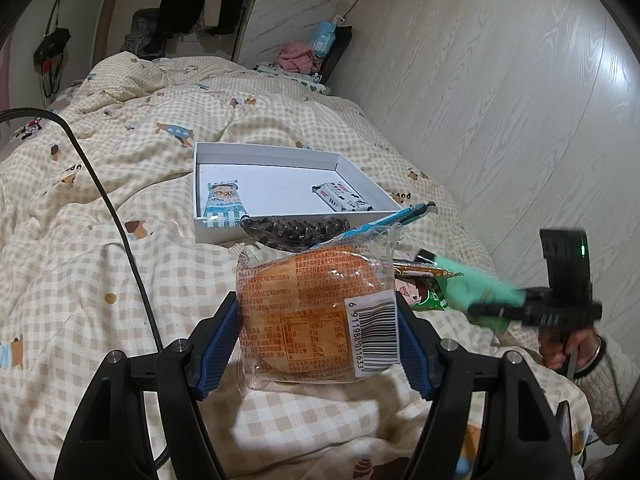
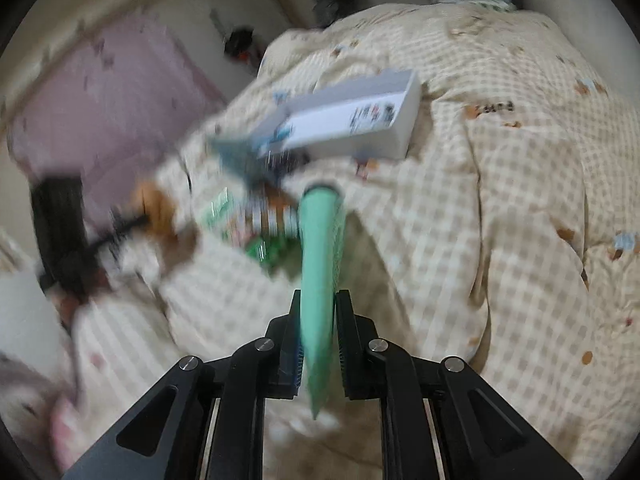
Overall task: Organize objects
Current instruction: 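Close the right gripper on the green cream tube and lift it, then hold the bread bun in the left gripper while the right gripper carries the green tube over the lid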
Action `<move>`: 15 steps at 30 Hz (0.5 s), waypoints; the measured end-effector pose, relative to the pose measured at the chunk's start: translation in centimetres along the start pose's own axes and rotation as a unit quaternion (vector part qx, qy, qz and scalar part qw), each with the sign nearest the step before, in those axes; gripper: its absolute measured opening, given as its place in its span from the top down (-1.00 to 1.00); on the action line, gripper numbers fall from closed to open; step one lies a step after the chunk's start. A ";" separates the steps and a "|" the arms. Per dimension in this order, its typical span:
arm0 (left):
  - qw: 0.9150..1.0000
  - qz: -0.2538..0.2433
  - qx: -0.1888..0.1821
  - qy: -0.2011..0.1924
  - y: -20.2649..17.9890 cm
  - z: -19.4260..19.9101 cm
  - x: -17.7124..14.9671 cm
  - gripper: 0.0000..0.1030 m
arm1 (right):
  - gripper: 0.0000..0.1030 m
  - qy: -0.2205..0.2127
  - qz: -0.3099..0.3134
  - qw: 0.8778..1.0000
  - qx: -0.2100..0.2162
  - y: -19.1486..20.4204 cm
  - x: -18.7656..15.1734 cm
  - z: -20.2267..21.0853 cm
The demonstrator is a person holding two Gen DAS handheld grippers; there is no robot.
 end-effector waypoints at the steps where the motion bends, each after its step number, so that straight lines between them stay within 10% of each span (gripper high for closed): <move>1: 1.000 0.000 0.000 0.000 0.0 0.0 0.0 -0.46 | 0.70 0.014 0.021 1.000 -0.017 0.3 -0.5 -0.5; 12: 1.000 0.000 0.000 0.001 0.1 0.0 -0.1 -0.46 | 0.63 -0.004 0.036 0.999 -0.029 0.2 0.9 -0.4; 15: 1.000 0.000 0.000 0.003 0.1 -0.1 -0.1 -0.46 | -0.27 -0.013 0.034 0.999 -0.018 0.3 1.5 -0.5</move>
Point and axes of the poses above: each gripper's, at about its wrist camera, not at the fingertips, and z roughly against the way its jaws point, y to its left, x to its top, the point moved 8 cm from there along -z, roughly the way its jaws point, and after that the axes turned 12 degrees about x, right-handed, at the moved point
